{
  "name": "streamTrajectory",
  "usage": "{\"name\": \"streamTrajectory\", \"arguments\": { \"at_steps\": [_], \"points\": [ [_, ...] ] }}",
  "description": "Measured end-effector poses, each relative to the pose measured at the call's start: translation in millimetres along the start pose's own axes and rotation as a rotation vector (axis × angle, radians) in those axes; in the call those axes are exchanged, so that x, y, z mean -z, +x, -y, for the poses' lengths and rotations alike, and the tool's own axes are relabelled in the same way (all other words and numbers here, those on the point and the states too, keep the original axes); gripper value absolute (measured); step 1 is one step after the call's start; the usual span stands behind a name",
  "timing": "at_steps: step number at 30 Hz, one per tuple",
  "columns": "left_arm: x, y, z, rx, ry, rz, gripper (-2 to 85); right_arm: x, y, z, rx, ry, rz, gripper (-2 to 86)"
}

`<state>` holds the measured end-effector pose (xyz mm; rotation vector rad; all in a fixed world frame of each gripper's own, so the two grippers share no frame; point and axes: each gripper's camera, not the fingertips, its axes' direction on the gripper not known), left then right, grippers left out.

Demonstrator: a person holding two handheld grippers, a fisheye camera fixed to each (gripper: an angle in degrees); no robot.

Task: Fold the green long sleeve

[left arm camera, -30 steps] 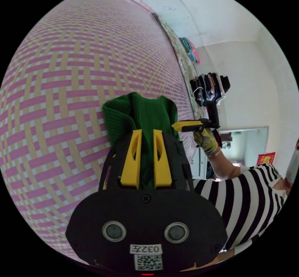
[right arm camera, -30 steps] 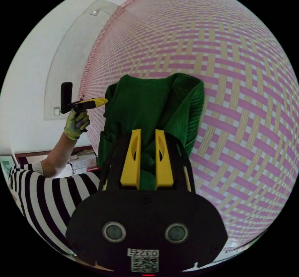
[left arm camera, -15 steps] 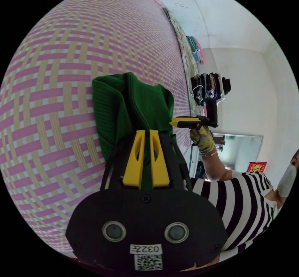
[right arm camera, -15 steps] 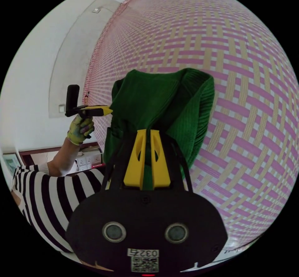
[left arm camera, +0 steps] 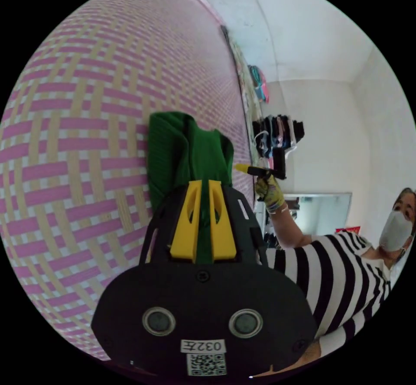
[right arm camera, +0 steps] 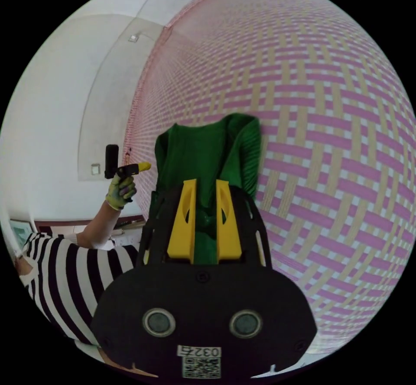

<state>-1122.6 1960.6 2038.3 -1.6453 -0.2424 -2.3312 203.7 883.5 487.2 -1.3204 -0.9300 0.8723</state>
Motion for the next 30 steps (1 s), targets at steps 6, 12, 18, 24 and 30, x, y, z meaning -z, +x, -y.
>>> {"name": "streamTrajectory", "arguments": {
  "at_steps": [6,12,18,24,30],
  "points": [
    [37.0,-64.5,33.9,0.125,0.110,0.013,11.3,36.8,51.7,34.4,-0.076,0.105,-0.034,12.3],
    [7.6,-105.2,75.4,0.089,0.058,-0.133,10.9,13.0,79.3,71.7,-0.048,0.033,0.145,11.5],
    [-28.1,-121.7,107.3,0.082,-0.075,-0.033,-0.4,-8.7,76.1,92.5,-0.040,-0.047,0.132,3.4],
    [-18.0,-120.8,119.7,0.027,-0.056,-0.029,-1.5,21.4,43.0,76.1,0.008,0.029,0.052,0.7],
    [2.1,-86.8,102.5,-0.134,0.037,-0.101,-1.6,65.9,-9.8,18.1,0.096,0.177,0.098,0.3]
  ]
}}
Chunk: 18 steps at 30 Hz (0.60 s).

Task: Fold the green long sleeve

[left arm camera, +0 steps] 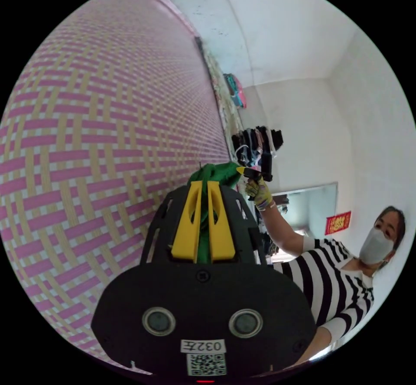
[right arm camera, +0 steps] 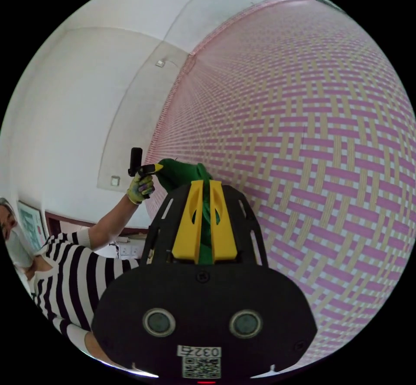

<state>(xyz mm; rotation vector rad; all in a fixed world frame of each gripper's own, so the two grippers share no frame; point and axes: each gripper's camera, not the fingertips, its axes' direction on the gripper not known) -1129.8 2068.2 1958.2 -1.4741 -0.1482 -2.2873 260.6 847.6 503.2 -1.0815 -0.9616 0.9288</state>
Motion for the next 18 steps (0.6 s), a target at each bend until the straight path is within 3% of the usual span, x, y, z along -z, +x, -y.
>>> {"name": "streamTrajectory", "arguments": {
  "at_steps": [3,8,10,14,18],
  "points": [
    [-0.6,36.9,-31.5,-0.160,-0.040,-0.014,-1.6,21.2,-48.1,-48.5,0.101,0.038,0.007,0.1],
    [-10.4,70.4,-160.0,-0.449,-0.146,0.027,-1.6,23.7,-102.6,-199.7,0.290,0.070,0.003,0.1],
    [-24.6,52.5,-203.6,-0.451,-0.205,0.075,-1.6,8.3,-98.6,-255.2,0.329,0.048,-0.017,0.1],
    [-67.5,-8.9,-265.0,-0.329,-0.317,0.074,-1.6,-54.0,-58.0,-337.8,0.186,-0.081,0.008,-0.1],
    [-78.4,-28.6,-271.8,-0.302,-0.318,0.054,-1.6,-69.0,-52.2,-358.0,0.146,-0.064,0.008,-0.2]
  ]
}}
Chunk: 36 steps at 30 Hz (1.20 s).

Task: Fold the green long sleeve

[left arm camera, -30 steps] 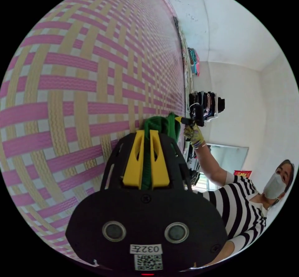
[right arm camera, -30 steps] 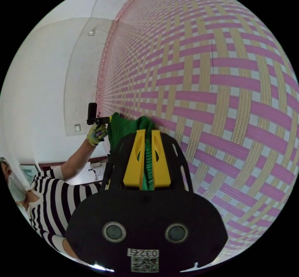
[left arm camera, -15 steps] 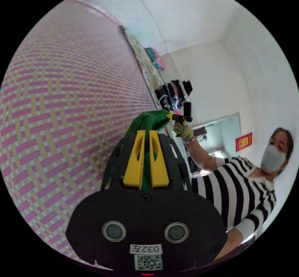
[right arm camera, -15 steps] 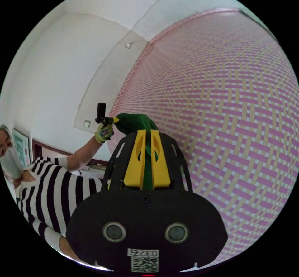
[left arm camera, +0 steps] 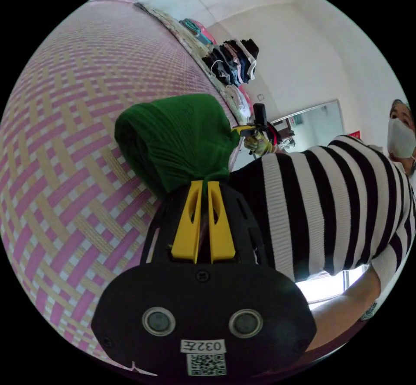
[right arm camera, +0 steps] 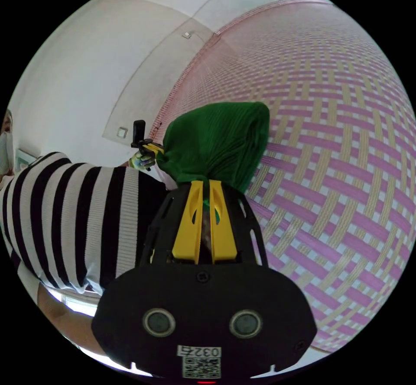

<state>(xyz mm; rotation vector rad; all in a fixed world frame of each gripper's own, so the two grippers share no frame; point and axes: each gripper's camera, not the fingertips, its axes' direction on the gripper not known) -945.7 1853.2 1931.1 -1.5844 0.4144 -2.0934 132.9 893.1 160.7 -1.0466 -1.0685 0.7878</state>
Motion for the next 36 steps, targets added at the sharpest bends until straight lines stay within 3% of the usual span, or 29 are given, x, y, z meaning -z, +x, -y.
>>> {"name": "streamTrajectory", "arguments": {
  "at_steps": [5,8,12,16,20,23,28,36],
  "points": [
    [23.1,43.0,4.1,-0.149,0.059,0.088,-1.6,32.6,-47.5,1.8,0.118,0.054,-0.039,-0.1],
    [-0.6,36.2,1.9,-0.163,-0.028,0.146,-1.6,22.7,-56.7,-3.1,0.149,-0.007,-0.077,-0.1],
    [-34.7,-5.1,-1.1,-0.090,-0.137,0.073,-1.6,-8.9,-31.5,-11.7,0.080,-0.111,-0.048,-0.2],
    [-4.9,12.8,-8.0,-0.168,-0.016,0.063,-1.5,24.1,-67.9,-22.8,0.164,-0.026,-0.073,-0.2],
    [-36.1,-16.6,-3.4,-0.137,-0.159,0.080,-1.3,-18.4,-54.4,-25.4,0.151,-0.196,-0.092,0.4],
    [-58.9,-37.5,2.9,-0.097,-0.228,0.036,-0.1,-40.6,-33.2,-29.1,0.098,-0.210,-0.069,2.0],
    [-33.6,-20.4,-2.6,-0.112,-0.183,0.008,2.7,-16.5,-54.5,-31.6,0.102,-0.262,-0.037,7.2],
    [11.2,-6.3,39.5,-0.136,0.088,0.026,-1.1,31.0,-97.1,7.6,0.195,-0.091,-0.019,4.9]
  ]
}}
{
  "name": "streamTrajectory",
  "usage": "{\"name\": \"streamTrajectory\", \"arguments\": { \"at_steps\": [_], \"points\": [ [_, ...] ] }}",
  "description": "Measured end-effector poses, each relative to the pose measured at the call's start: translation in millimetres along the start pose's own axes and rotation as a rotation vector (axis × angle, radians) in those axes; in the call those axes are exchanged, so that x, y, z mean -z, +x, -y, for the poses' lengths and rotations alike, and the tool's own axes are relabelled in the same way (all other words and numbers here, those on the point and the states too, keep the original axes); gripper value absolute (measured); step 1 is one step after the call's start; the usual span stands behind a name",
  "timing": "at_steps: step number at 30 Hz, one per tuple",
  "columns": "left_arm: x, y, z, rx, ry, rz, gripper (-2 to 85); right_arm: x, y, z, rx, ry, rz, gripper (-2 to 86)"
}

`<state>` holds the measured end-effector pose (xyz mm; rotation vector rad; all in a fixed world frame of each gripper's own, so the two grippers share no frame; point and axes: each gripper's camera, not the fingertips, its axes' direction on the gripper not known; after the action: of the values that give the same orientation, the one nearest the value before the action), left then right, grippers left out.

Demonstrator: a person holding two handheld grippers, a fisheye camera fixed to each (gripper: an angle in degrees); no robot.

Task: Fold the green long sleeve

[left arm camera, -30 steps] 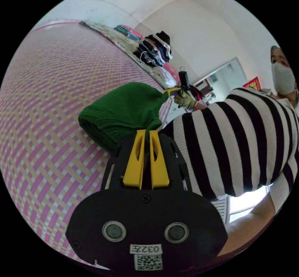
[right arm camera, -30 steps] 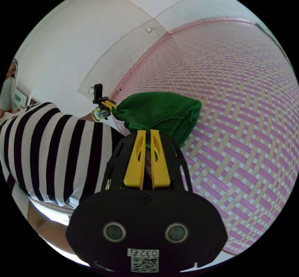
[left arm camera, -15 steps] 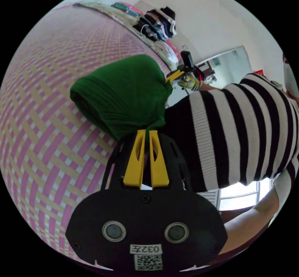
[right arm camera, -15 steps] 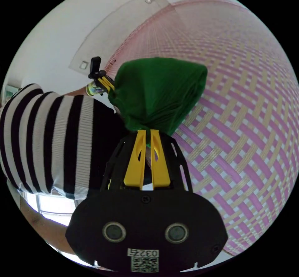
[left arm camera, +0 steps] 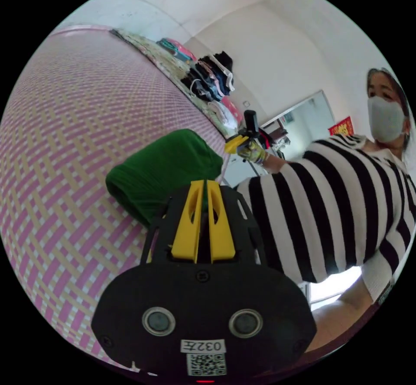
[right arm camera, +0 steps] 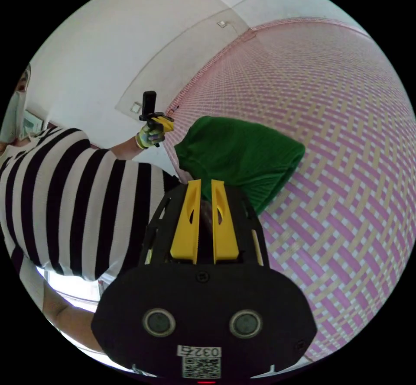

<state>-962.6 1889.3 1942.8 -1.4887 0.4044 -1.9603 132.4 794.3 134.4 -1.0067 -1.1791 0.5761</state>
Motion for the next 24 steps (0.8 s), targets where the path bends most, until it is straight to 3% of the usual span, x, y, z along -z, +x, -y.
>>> {"name": "streamTrajectory", "arguments": {
  "at_steps": [4,7,12,15,19,24],
  "points": [
    [-34.4,-43.3,30.2,0.165,-0.029,0.030,-0.9,-31.2,17.1,32.1,-0.026,-0.009,0.050,4.7],
    [-50.2,-35.9,32.8,0.110,-0.083,-0.031,-0.9,-47.0,17.2,34.0,-0.027,-0.069,0.062,3.8],
    [-70.3,-34.9,-0.7,0.105,-0.202,0.042,-0.9,-44.5,44.9,-9.3,-0.131,-0.052,0.054,-0.5],
    [-64.3,-54.4,-22.9,0.154,-0.070,-0.057,-0.9,-36.8,74.2,-35.2,-0.217,0.036,0.193,-0.8],
    [-45.2,-32.5,-12.9,0.163,-0.056,-0.032,-0.6,-10.1,48.8,-16.6,-0.190,-0.011,0.105,0.1],
    [16.9,-27.4,-54.0,0.369,0.225,-0.050,7.0,68.9,53.5,-39.3,-0.324,0.225,0.089,9.6]
  ]
}}
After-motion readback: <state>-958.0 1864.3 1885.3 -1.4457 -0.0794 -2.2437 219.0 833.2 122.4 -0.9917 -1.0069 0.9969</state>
